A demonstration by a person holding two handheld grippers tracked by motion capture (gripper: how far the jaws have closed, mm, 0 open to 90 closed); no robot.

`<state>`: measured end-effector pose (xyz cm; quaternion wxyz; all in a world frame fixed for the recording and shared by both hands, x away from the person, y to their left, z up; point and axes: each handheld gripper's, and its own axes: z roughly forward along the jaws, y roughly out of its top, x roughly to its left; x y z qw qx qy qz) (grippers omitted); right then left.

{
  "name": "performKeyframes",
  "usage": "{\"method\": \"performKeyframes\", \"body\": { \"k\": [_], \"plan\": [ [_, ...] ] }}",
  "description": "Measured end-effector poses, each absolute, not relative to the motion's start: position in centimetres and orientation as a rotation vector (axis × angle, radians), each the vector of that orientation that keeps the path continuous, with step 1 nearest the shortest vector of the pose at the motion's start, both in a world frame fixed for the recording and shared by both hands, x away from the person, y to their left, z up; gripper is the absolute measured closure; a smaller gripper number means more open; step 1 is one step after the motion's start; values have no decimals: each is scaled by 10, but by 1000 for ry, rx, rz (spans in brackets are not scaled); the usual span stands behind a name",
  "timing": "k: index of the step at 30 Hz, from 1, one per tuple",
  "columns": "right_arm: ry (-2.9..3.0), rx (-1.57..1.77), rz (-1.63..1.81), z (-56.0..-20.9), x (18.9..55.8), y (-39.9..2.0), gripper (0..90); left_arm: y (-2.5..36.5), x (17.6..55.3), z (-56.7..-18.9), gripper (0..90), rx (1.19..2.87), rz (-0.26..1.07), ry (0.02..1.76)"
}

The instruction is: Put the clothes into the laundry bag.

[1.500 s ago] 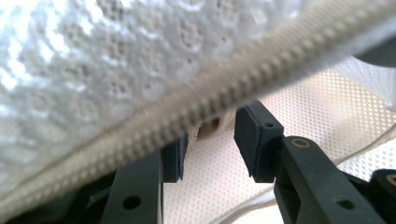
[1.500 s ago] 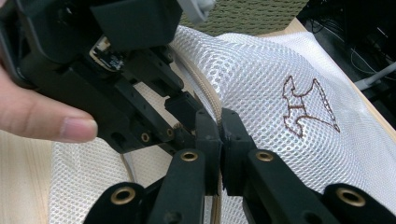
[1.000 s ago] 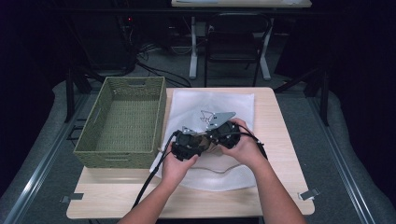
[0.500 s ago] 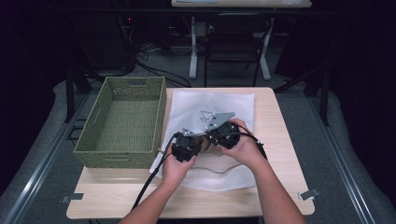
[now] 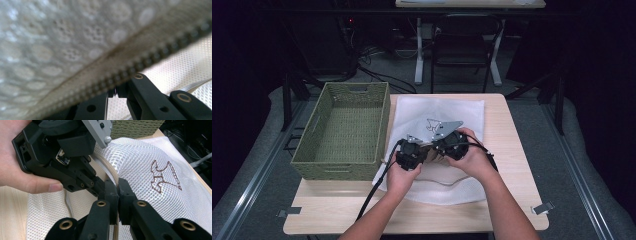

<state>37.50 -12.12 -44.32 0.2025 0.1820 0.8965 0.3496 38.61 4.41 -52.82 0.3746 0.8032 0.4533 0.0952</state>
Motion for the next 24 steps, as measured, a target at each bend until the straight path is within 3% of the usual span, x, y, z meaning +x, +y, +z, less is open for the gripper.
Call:
{"method": "performKeyframes", "body": {
  "k": [4,19,24],
  "plan": [
    [2503,511,980,-443,375,-122,878,44,383,-527,882,2059,248,1145],
    [2500,518,980,-443,374,-125,878,54,364,-508,656,2084,219,1073],
    [2500,520,981,-444,374,-125,878,63,355,-502,622,2108,234,1035]
  ]
}}
